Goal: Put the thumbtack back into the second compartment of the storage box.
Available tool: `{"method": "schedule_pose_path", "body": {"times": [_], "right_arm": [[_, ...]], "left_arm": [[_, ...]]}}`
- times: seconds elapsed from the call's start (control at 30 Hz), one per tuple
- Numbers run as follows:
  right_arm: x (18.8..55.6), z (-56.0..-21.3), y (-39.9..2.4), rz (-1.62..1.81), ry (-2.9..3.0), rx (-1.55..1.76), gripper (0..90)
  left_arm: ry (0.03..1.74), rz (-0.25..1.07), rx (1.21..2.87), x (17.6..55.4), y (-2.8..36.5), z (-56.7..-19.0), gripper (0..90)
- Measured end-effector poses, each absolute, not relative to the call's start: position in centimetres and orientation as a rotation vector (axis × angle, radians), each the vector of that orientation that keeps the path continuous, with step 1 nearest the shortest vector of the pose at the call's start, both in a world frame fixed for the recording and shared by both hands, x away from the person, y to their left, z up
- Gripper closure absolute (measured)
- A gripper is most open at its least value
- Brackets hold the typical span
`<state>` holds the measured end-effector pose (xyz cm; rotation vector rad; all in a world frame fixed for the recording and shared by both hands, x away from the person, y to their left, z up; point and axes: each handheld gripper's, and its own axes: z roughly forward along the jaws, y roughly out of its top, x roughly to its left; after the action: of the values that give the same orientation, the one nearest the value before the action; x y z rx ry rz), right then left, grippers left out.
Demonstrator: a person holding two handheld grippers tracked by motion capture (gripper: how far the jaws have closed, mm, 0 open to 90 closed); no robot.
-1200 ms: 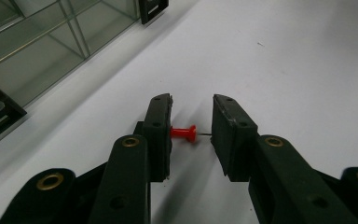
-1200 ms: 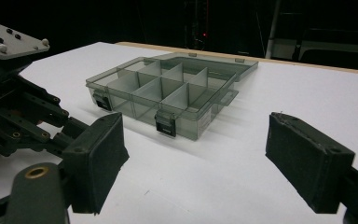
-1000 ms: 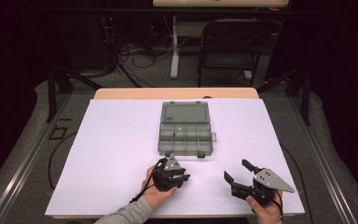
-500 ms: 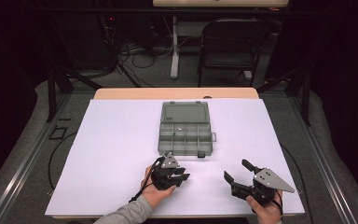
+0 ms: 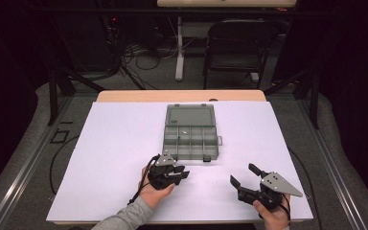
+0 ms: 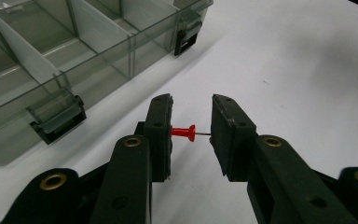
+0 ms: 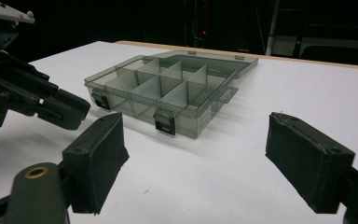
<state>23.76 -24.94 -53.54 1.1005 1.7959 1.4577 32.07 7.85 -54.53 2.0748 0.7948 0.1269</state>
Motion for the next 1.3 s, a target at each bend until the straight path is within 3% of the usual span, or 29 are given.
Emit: {"method": "schedule_pose_path", "body": {"times": [0.57, 0.9, 1.3], "right_arm": [[23.6, -53.5, -24.9, 1.446, 1.8, 1.102, 19.2], [23.6, -53.6, -24.9, 1.445, 1.803, 1.102, 19.2], [23.6, -53.6, -25.0, 1.441, 1.808, 1.105, 19.2]], "left_arm": [[0.826, 0.106, 1.979, 33.6, 9.1, -51.8, 69.0], [0.842, 0.148, 1.984, 36.9, 9.0, -49.0, 69.0], [0.937, 0.161, 1.995, 41.5, 8.4, -48.6, 69.0]]}}
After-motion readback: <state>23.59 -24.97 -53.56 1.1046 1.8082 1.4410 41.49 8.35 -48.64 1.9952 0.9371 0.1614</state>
